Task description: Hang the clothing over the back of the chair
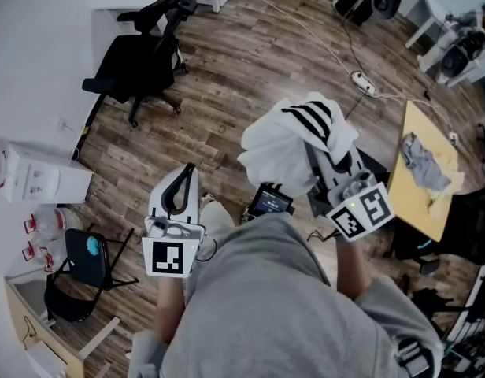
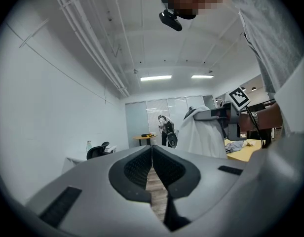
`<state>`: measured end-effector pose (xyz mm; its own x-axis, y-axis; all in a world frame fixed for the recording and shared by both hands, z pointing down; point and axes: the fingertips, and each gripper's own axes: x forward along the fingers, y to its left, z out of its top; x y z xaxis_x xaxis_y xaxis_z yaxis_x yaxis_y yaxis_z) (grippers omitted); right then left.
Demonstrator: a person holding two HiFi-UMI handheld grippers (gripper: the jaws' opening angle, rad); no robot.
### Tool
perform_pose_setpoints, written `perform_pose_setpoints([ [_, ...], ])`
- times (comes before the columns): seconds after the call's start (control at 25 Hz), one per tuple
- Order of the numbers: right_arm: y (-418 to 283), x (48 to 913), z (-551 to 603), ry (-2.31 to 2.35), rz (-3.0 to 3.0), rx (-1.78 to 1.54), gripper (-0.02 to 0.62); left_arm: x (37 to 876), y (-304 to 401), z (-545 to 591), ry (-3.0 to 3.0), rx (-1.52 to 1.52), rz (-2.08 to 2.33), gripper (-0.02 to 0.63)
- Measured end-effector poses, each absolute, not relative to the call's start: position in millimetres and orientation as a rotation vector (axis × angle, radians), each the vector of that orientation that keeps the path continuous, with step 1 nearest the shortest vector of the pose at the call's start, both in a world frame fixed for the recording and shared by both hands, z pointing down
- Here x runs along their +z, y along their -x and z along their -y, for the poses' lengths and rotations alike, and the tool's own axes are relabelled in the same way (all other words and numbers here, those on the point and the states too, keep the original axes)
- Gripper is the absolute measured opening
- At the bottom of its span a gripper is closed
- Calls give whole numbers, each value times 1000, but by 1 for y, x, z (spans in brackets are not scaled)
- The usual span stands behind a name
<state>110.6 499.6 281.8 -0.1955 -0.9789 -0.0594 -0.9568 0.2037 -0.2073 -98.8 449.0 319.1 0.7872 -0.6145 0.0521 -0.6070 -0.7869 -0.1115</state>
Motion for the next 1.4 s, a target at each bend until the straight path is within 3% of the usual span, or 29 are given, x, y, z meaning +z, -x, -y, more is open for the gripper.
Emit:
perform_pose_setpoints([
  [1.0, -154, 291, -391, 1986, -2251, -204, 61, 328, 43, -313, 2972, -119, -889, 37],
  [1.4, -148, 286, -331, 2041, -2209, -215, 61, 324, 51, -246, 3003, -114, -846, 37],
])
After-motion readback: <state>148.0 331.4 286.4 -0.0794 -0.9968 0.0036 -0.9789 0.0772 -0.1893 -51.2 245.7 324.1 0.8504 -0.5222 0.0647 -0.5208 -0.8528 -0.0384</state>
